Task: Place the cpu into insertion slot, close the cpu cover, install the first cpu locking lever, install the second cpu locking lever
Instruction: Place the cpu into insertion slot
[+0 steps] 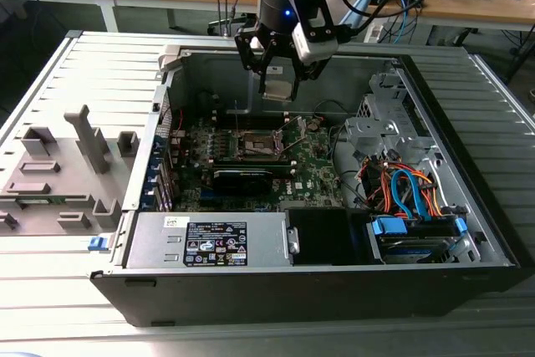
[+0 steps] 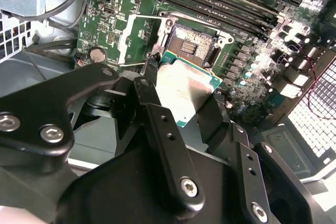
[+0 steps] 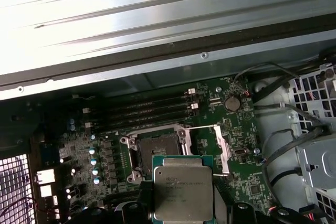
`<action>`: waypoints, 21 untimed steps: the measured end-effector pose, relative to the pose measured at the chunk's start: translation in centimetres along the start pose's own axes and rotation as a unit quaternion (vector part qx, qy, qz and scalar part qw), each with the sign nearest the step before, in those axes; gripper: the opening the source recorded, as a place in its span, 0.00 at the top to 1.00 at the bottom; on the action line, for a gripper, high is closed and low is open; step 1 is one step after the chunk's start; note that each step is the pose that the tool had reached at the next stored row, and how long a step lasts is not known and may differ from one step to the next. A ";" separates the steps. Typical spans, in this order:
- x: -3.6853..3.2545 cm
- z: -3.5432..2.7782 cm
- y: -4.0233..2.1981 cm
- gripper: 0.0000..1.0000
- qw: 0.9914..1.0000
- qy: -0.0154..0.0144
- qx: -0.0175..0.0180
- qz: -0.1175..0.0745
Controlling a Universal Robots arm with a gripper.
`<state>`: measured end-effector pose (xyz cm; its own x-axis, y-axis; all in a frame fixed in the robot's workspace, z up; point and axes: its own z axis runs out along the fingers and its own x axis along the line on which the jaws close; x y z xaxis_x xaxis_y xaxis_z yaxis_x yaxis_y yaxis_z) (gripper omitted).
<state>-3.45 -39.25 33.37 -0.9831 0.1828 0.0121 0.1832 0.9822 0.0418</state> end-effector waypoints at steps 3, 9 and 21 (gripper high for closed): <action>0.00 0.01 0.00 0.45 1.000 0.000 0.001 0.005; 0.00 0.02 0.00 0.45 1.000 -0.001 0.004 0.014; 0.00 0.04 0.00 0.45 1.000 -0.003 0.010 0.029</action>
<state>-3.45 -39.25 33.33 -0.9709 0.2395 0.0076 0.2396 0.9706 0.0210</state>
